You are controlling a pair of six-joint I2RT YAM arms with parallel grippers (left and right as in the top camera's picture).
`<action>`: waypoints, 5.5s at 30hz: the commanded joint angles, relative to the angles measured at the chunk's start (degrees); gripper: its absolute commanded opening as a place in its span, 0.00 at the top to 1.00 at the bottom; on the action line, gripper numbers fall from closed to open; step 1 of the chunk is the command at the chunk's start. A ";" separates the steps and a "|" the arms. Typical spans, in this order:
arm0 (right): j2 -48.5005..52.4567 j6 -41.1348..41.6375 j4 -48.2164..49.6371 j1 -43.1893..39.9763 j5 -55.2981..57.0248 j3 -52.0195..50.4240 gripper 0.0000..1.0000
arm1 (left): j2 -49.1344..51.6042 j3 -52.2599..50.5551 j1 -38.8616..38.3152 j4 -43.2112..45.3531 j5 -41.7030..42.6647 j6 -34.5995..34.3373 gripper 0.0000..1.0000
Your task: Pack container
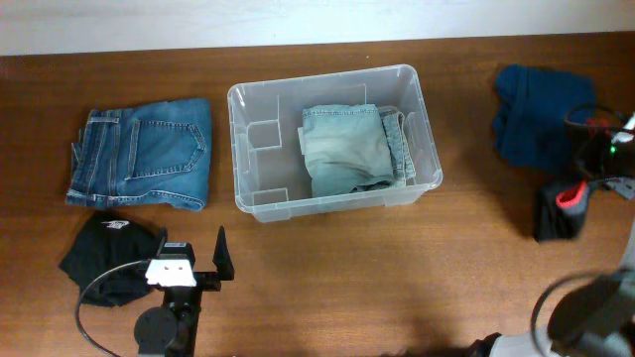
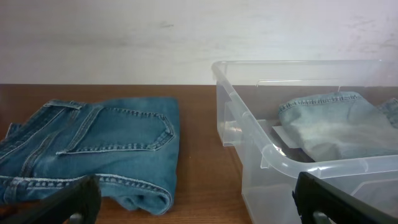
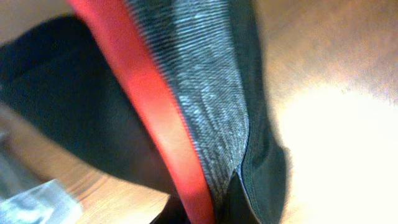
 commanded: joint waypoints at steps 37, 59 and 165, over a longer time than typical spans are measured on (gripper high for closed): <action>-5.20 23.26 20.92 50.58 -4.04 9.77 0.96 | -0.39 -0.42 0.24 0.13 0.46 0.90 0.01; 2.82 22.69 16.76 58.86 21.27 10.10 0.96 | -0.39 -0.42 0.24 0.13 0.46 0.90 0.01; 9.62 1.84 7.45 59.71 37.05 18.43 0.96 | -0.39 -0.42 0.24 0.13 0.46 0.90 0.01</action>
